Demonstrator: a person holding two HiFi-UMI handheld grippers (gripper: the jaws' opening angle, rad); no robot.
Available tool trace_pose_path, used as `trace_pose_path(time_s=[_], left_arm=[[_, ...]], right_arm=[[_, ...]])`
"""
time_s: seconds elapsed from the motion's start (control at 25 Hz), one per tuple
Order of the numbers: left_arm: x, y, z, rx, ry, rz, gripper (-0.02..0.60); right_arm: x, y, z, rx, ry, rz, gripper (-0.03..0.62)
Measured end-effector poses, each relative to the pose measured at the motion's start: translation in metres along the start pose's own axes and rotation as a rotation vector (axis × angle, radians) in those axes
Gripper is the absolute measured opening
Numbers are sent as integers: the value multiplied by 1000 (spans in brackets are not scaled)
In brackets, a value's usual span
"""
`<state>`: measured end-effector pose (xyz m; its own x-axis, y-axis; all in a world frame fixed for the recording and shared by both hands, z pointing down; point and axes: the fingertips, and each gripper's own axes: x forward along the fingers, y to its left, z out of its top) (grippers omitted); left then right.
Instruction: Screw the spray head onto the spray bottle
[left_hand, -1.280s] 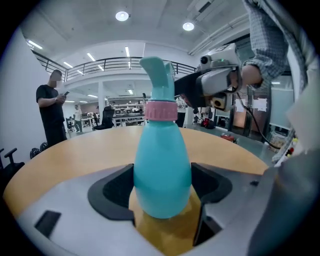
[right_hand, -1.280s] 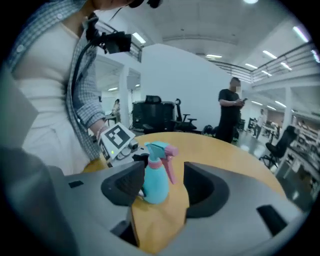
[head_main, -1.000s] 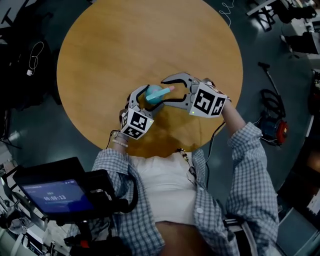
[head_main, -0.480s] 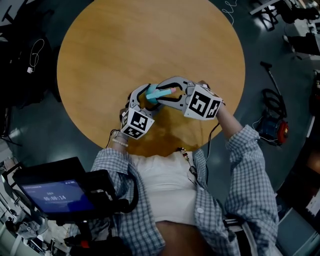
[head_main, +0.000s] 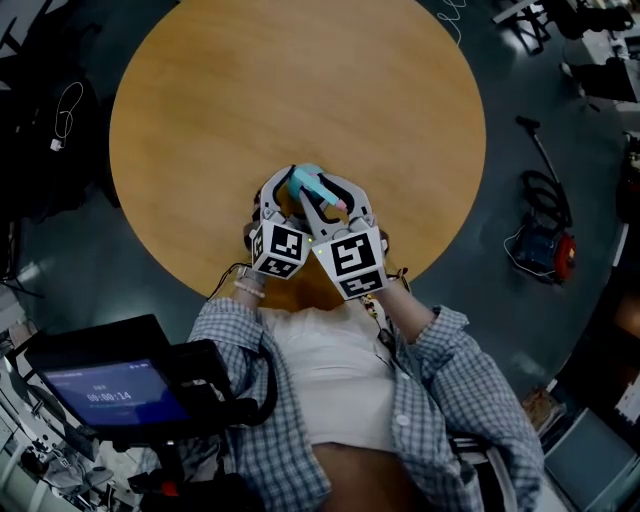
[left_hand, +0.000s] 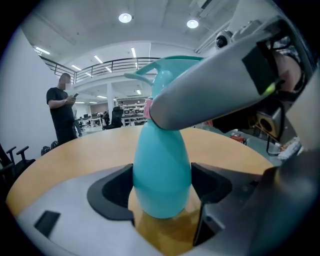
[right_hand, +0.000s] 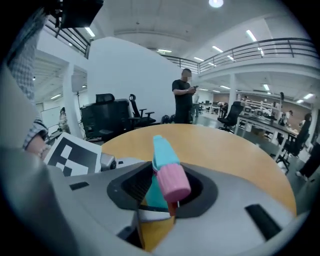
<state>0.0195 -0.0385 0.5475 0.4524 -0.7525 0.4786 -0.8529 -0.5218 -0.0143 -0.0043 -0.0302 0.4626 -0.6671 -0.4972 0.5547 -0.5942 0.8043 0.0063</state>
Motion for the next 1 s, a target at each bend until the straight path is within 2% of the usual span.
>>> trace_pose_path(time_s=[0.08, 0.2, 0.24, 0.32, 0.4, 0.64, 0.84, 0.88, 1.0], left_arm=[[1, 1, -1, -10, -2, -6, 367], [2, 2, -1, -23, 0, -27, 367], [2, 2, -1, -26, -1, -33, 367], [1, 3, -1, -42, -4, -43, 367], [1, 3, -3, -55, -1, -53, 367], [-6, 4, -13, -50, 15, -69, 367], [-31, 22, -38, -90, 47, -4, 365], [-36, 28, -41, -98, 55, 18, 341], [-53, 45, -41, -129, 49, 78, 132]], right_arm=[[2, 0, 0, 7, -5, -5, 124], [4, 0, 0, -2, -7, 57, 129], [4, 1, 0, -5, -6, 89, 149], [5, 5, -1, -3, -8, 154, 229], [6, 6, -2, 2, -8, 192, 252], [4, -7, -15, 3, -1, 200, 252], [-9, -28, -54, 95, 36, 186, 252], [-12, -34, -62, 129, 43, 180, 252], [-25, -50, -80, 225, 29, 128, 250]])
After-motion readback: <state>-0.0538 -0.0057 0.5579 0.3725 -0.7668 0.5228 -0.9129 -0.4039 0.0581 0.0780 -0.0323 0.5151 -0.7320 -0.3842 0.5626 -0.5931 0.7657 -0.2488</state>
